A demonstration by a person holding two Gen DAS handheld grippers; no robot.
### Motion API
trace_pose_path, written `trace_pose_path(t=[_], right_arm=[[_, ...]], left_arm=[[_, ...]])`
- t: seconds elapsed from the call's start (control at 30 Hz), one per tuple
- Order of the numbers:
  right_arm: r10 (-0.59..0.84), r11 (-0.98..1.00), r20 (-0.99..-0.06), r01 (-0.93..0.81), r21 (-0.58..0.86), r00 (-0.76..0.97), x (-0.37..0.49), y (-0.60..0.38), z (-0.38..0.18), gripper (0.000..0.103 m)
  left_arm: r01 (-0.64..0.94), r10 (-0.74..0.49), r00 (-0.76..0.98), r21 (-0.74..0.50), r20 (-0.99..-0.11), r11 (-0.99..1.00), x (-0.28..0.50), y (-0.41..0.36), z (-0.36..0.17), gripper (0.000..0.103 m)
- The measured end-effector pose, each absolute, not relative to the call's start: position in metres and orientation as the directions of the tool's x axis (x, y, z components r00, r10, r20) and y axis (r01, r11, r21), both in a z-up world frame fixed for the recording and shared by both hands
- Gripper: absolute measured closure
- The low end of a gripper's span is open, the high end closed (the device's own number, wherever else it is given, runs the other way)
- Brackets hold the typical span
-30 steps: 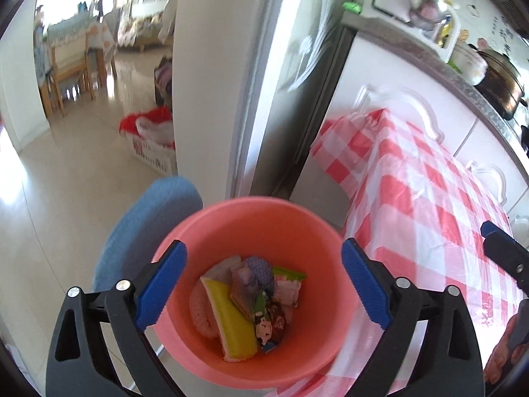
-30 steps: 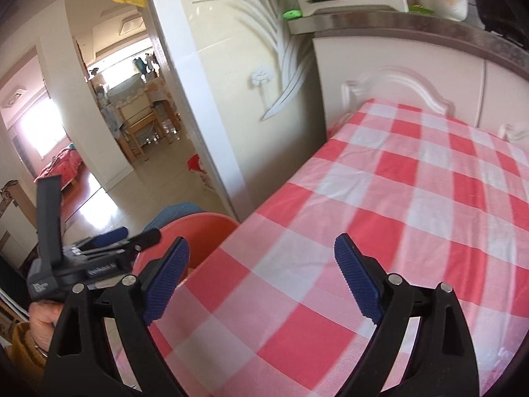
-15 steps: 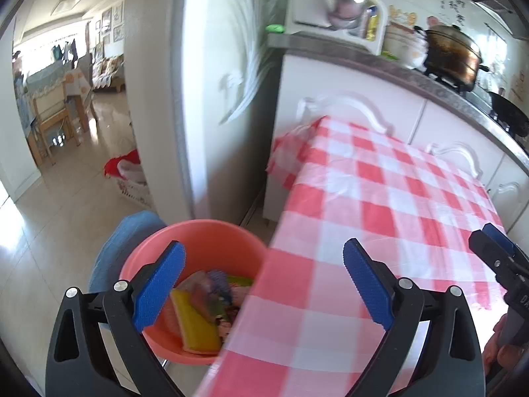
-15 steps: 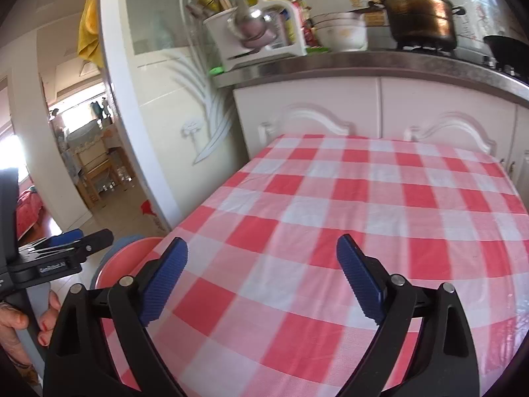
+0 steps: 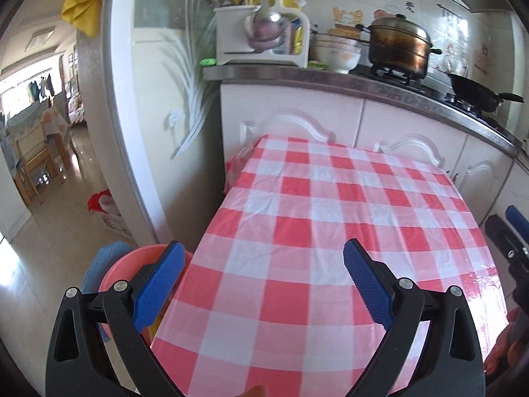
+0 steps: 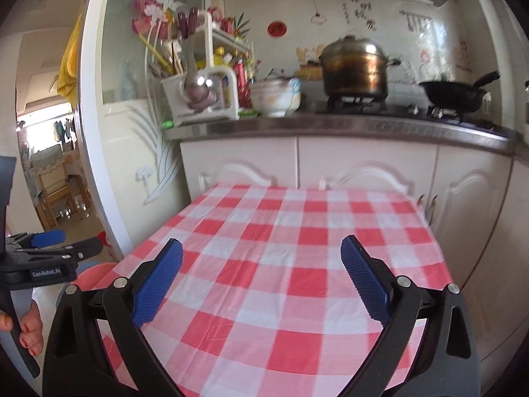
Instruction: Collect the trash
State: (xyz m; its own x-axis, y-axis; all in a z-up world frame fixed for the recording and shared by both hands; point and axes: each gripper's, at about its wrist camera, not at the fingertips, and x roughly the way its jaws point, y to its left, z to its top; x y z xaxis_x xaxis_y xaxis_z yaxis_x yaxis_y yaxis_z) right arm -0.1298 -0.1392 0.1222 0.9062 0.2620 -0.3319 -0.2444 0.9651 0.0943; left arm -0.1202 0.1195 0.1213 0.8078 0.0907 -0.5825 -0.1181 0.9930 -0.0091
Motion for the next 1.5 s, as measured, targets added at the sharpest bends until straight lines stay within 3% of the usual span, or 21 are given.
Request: trace_pose_path(t=[0.2,0.5,0.83,1.5], right_arm=[[0.206,0.978,-0.240,-0.194,0.072,0.949,-0.167,-0.155,0.156,0.004],[0.158,0.987,-0.200,-0.156,0.026,0.967,-0.202,-0.148,0.190,0.004],[0.143,0.990,-0.159,-0.144,0.005,0.977,-0.236,-0.140,0.222,0.004],[0.104,0.995,-0.168,-0.104,0.009,0.980,-0.249,-0.139,0.244,0.004]], left_arm=[[-0.110,0.104,0.843,0.020,-0.528,0.994,-0.133,0.099,0.143,0.007],[-0.086,0.072,0.904,-0.015,-0.421,0.996,-0.162,0.094,0.172,0.007],[-0.049,0.050,0.932,0.010,-0.359,0.999,-0.184,0.089,0.194,0.007],[-0.060,0.061,0.957,0.012,-0.285,0.998,-0.205,0.096,0.209,0.007]])
